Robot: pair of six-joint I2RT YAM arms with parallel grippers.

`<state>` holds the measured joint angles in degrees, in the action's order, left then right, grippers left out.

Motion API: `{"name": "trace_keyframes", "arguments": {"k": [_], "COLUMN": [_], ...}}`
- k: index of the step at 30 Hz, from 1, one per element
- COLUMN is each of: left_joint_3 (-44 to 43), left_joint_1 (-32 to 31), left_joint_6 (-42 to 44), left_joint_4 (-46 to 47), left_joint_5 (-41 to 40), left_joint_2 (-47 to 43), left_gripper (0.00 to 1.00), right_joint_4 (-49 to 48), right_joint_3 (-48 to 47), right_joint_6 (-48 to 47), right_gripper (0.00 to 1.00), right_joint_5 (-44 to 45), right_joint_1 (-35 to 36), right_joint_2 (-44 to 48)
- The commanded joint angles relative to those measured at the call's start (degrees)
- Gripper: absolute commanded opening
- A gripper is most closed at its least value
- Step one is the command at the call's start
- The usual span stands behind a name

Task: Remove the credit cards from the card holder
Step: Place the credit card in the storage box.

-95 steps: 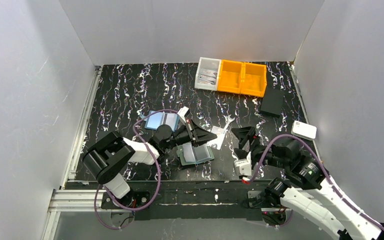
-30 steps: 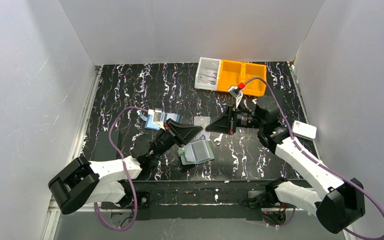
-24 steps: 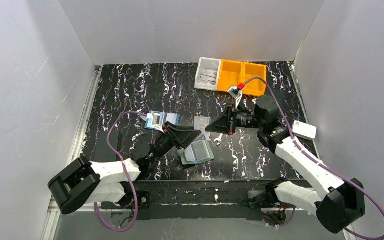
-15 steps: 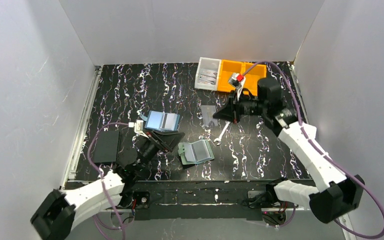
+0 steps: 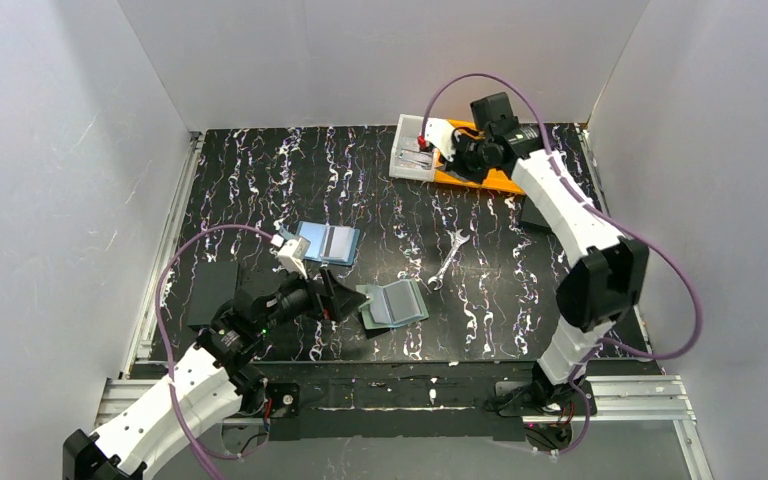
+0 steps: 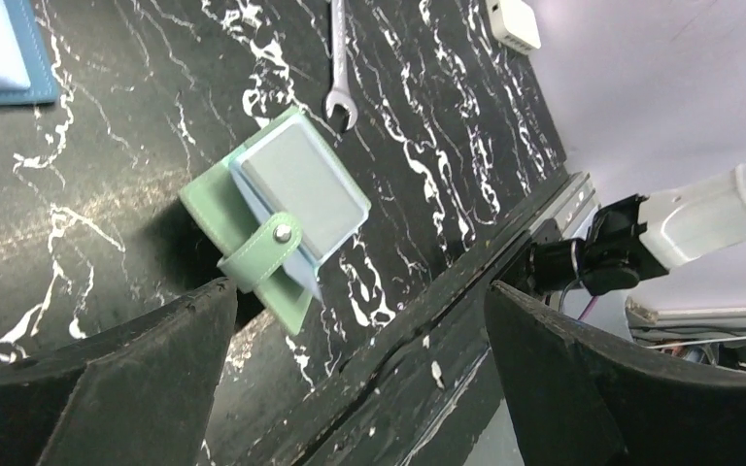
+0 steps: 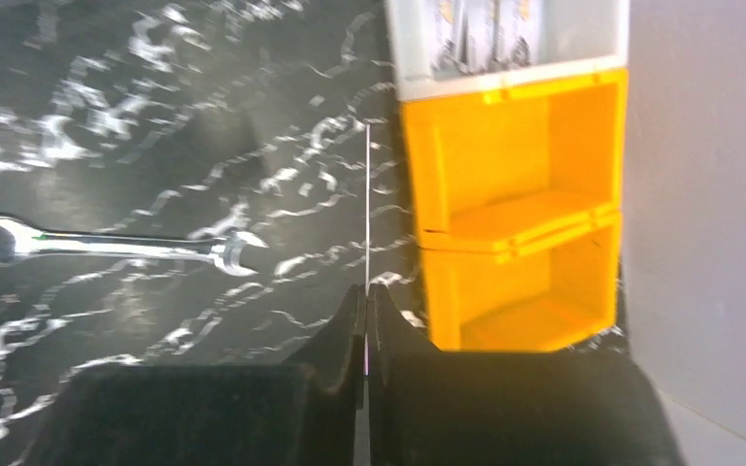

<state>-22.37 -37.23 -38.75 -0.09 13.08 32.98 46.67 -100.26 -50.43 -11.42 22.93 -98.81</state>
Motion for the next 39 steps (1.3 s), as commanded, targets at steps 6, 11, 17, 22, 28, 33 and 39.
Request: {"name": "trace_keyframes", "arguments": {"k": [6,11,17,22,28,33,39], "left_joint_3": [1.6,0.6,-0.9,-3.1,-4.4,-3.8,-2.9], "left_joint_1": [0.4,0.3,0.3,0.4,0.5,0.7,0.8], "left_joint_6": [1.2,1.9,3.1,5.2,6.6,7.1,7.5], "left_joint_4": [-7.5,-9.6,-8.7,-8.2,-7.9,-7.3,-7.7], "left_joint_5": [-1.1,-3.4,-5.3,-6.1,-7.2,-9.0,-11.1], "left_joint_2": [-6.7,-9.1,-7.5,-2.4,2.2,1.6,0.1], "left_gripper": [0.98,0.98,0.98,0.98,0.98,0.98,0.98], "right_joint_4": [-1.1,-0.9,-1.8,-1.5,-3.1,-3.0,-6.0], "right_joint_3": [-14.0,-19.7,-22.9,-24.4,-27.9,-34.5,-36.2], "right_joint_6": [-10.2,-11.6,-12.5,-13.7,-13.4,-12.6,-12.5], "right_gripper": [0.01,0.01,0.01,0.01,0.01,0.01,0.01], "right_joint_5": [14.0,15.0,13.0,6.1,1.3,1.7,3.4], "right_joint_1": [-1.0,-2.8,-4.7,-4.3,-1.4,0.5,2.4], "right_joint_2": [-12.2,-17.9,-22.4,-23.5,-25.3,-31.3,-35.6]}}
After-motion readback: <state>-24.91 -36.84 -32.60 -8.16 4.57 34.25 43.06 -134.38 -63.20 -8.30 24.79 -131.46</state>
